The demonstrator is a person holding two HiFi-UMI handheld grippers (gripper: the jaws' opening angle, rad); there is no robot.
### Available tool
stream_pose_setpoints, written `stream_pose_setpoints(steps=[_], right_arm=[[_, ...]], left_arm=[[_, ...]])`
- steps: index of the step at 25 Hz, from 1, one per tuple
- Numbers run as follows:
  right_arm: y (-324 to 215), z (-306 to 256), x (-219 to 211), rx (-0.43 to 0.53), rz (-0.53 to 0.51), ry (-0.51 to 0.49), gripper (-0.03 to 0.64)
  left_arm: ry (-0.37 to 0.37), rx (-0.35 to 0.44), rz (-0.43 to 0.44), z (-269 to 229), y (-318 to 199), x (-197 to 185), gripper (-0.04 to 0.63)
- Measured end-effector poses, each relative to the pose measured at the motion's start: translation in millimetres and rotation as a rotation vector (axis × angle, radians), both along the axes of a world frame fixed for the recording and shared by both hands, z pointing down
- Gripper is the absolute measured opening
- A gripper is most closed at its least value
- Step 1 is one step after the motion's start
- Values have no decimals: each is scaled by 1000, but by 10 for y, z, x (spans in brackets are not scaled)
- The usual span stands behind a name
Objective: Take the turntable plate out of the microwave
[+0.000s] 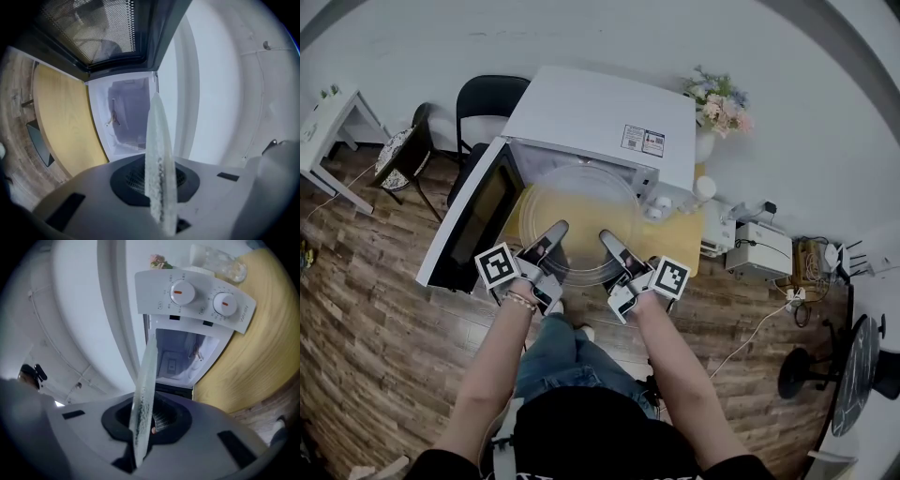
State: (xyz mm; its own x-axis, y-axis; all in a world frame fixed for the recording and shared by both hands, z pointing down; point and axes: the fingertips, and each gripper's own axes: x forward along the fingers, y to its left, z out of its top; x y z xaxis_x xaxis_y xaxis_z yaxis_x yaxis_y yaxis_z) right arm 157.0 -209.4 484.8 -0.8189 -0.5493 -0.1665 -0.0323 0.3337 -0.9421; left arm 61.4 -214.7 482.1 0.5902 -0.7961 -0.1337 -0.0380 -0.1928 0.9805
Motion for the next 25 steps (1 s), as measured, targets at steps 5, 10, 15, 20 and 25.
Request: stream_pose_setpoints(steps=[5,10,15,20,25], right_arm=[[73,20,62,-53,48,-90,40],[110,-79,-29,-73,46,-85,38],[175,-112,-89,-115,58,-73,38],[234,-146,-17,-119,89,-63,38],[267,-281,-1,-101,116,-68,38]], left_arm=[[-39,10,-10,-73,20,10,35],[18,8,-22,-103,53,-98,37],[2,-16,-5,-115,120,-263,37],[2,-22,35,-138,197,-323,37],[-15,-14,77,-249,207,-248,37]])
